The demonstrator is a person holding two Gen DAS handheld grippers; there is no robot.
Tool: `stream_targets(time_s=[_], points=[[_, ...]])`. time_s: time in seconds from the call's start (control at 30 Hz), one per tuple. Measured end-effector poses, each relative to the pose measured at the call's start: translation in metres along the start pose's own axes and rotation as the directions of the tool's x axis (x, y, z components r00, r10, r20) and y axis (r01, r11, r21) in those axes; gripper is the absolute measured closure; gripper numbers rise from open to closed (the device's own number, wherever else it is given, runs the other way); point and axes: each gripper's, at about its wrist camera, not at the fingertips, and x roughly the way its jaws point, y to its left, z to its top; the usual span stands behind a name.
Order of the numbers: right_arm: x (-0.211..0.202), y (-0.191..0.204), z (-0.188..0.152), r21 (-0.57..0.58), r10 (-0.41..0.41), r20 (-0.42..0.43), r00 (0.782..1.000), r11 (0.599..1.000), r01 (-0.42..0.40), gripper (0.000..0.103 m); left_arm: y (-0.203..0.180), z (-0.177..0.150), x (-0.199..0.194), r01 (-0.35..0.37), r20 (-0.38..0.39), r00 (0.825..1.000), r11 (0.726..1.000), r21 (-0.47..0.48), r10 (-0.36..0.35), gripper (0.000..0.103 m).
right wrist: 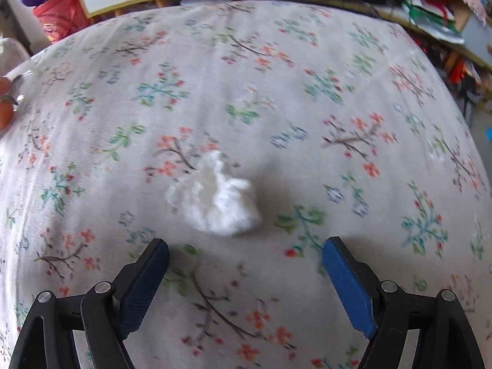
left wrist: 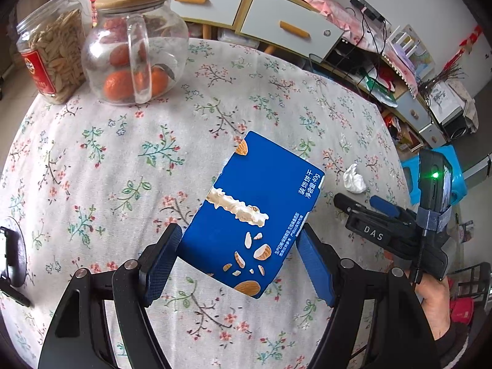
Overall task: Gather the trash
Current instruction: 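Grasp the blue biscuit box with the left gripper while the right grasps the white tissue, then carry the biscuit box and tissue over the wastebasket and release both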
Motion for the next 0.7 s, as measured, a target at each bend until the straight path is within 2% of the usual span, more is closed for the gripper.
stream_targets(time_s=[0.1, 0.2, 0.3, 0.37, 0.47, 0.7], points=[[0.003, 0.008, 0.004, -0.022, 0.014, 0.025, 1.000, 1.000, -0.013, 0.019, 0.005, -0.002, -0.002, -0.011, 0.000, 1.000, 1.000, 0.003, 0.011, 0.025], [0.000, 0.009, 0.005, -0.047, 0.019, 0.049, 0.999, 0.999, -0.017, 0.031, 0.008, -0.003, -0.002, -0.026, 0.000, 1.000, 1.000, 0.005, 0.026, 0.025], [-0.003, 0.011, 0.006, -0.054, 0.025, 0.057, 0.998, 0.998, -0.022, 0.047, 0.010, -0.005, -0.002, -0.031, -0.003, 1.000, 1.000, 0.000, 0.031, 0.025], [-0.007, 0.008, 0.006, -0.046, 0.044, 0.055, 0.997, 0.998, -0.042, 0.070, 0.010, -0.005, -0.001, -0.033, -0.003, 0.999, 0.999, -0.002, 0.033, 0.025], [-0.012, 0.006, 0.008, -0.039, 0.065, 0.053, 0.996, 0.997, -0.063, 0.076, 0.009, -0.005, -0.001, -0.031, -0.002, 1.000, 1.000, 0.001, 0.031, 0.025], [-0.031, -0.004, 0.006, -0.037, 0.078, 0.069, 0.995, 0.996, -0.075, 0.076, -0.005, -0.003, 0.000, -0.029, 0.003, 1.000, 0.999, 0.025, 0.029, 0.025]])
